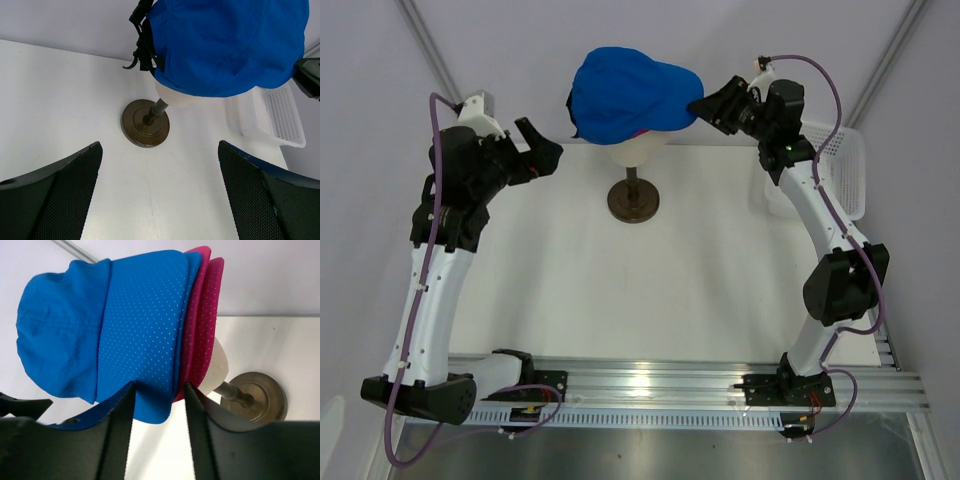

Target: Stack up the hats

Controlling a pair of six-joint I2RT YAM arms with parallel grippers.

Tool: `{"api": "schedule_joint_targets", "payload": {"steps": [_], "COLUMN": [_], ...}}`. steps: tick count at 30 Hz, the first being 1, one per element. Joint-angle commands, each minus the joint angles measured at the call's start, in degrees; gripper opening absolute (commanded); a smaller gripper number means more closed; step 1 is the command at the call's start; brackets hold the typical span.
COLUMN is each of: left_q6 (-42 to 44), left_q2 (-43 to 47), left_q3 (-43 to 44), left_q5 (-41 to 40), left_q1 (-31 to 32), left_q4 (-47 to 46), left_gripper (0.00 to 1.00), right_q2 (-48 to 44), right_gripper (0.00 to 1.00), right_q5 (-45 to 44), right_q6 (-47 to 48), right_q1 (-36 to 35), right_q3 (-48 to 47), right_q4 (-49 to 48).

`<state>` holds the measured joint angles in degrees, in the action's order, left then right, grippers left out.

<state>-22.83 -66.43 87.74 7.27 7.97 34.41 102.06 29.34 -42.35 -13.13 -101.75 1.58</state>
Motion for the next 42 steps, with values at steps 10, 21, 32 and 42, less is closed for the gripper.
{"api": "schedule_joint_targets", "payload": {"steps": [10, 21, 32, 42], "left_q6": [0.86, 0.77, 0.51, 0.24], "left_q2": [0.52, 0.43, -0.01, 0.52], "left_q3": [-1.79, -2.58, -2.75, -3.28], "left_q5": [0.29, -0.06, -0.06, -0.41], "left_q1": [-0.32, -0.32, -0.32, -0.32], "left_q4": [-2.42, -3.12, -3.65, -4.27], "left_gripper": [0.99, 1.0, 0.99, 0.99], "right_q2": [-0.46, -0.11, 4.11, 4.99], "right_gripper": [0.14, 0.0, 0.0, 0.0], "right_q5": [2.12, 5.02, 8.19, 7.05], "right_q6": [-1.95, -7.83, -23.39, -21.12], "right_q1": [-0.5, 0.99, 4.07, 4.07], "right_q3": [-4.85, -6.0, -9.32, -13.81], "right_q4": [-3.87, -8.17, -9.52, 1.56]}}
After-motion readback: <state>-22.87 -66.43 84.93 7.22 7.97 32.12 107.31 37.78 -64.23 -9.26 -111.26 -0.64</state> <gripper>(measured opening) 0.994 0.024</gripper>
